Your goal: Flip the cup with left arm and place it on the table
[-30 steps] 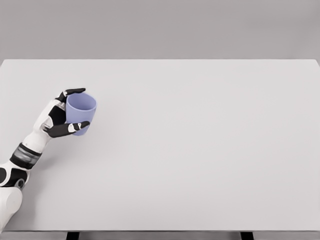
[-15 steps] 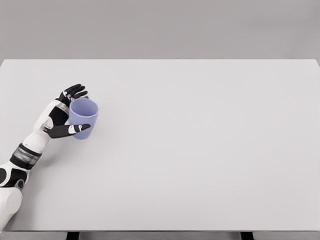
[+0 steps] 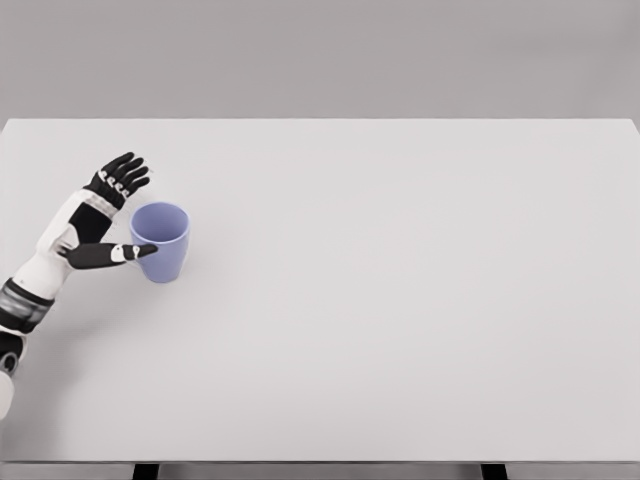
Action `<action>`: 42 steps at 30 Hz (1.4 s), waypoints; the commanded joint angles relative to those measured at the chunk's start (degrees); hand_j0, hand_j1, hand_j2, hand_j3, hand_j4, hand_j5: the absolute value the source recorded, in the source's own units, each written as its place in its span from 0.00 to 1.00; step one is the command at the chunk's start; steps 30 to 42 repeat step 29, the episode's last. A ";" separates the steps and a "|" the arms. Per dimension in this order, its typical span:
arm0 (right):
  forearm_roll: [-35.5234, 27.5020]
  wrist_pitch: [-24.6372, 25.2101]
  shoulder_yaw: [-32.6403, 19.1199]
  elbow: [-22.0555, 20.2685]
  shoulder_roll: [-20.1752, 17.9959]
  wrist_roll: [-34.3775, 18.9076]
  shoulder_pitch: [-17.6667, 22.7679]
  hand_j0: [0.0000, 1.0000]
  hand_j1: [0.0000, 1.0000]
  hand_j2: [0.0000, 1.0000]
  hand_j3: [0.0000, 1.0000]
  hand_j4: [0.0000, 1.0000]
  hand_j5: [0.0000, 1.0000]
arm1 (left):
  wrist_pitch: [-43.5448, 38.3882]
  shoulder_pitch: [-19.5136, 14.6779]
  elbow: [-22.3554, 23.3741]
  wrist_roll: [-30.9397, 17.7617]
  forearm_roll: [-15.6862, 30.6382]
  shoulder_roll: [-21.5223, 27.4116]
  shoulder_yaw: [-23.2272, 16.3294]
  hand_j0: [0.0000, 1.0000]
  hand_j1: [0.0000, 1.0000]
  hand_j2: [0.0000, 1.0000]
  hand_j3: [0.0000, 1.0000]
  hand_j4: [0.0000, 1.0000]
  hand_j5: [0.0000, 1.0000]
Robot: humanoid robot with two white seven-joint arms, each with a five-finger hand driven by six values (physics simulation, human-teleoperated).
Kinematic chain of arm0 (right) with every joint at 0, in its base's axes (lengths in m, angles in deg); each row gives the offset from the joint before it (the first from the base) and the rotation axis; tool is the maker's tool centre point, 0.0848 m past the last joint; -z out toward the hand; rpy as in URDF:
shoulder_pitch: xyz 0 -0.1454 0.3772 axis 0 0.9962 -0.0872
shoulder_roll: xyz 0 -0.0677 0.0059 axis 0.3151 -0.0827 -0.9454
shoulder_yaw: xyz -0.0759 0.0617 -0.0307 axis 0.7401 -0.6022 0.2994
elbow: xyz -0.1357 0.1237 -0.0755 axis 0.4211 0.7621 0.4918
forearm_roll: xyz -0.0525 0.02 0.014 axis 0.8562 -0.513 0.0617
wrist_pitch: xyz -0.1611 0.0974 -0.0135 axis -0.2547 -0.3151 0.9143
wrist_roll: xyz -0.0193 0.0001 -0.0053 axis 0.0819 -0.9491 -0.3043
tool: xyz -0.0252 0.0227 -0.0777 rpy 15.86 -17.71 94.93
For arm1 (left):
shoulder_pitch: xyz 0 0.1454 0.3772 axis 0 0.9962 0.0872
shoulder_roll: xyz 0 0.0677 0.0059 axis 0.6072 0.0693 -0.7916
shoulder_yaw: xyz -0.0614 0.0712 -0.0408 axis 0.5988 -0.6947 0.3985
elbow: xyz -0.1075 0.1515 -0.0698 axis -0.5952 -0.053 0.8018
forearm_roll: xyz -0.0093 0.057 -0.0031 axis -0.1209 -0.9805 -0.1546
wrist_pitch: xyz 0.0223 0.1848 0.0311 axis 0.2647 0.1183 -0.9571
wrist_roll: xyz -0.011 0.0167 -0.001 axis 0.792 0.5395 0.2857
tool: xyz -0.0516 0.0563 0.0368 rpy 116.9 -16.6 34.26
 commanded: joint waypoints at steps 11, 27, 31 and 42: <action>-0.01 -0.01 -0.01 0.00 0.00 0.01 0.00 1.00 1.00 1.00 1.00 1.00 1.00 | -0.02 -2.63 -9.76 0.00 -26.30 19.81 -1.11 1.00 1.00 1.00 1.00 1.00 1.00; -0.01 -0.01 -0.01 0.00 0.00 0.01 0.00 1.00 1.00 1.00 1.00 1.00 1.00 | -0.02 -3.16 -10.03 0.00 -26.22 22.63 0.20 1.00 1.00 1.00 1.00 1.00 1.00; -0.01 -0.01 -0.01 0.00 0.00 0.01 0.00 1.00 1.00 1.00 1.00 1.00 1.00 | -0.02 -3.25 -9.94 0.00 -26.22 22.63 0.20 1.00 1.00 1.00 1.00 1.00 1.00; -0.01 -0.01 -0.01 0.00 0.00 0.01 0.00 1.00 1.00 1.00 1.00 1.00 1.00 | -0.02 -3.25 -9.94 0.00 -26.22 22.63 0.20 1.00 1.00 1.00 1.00 1.00 1.00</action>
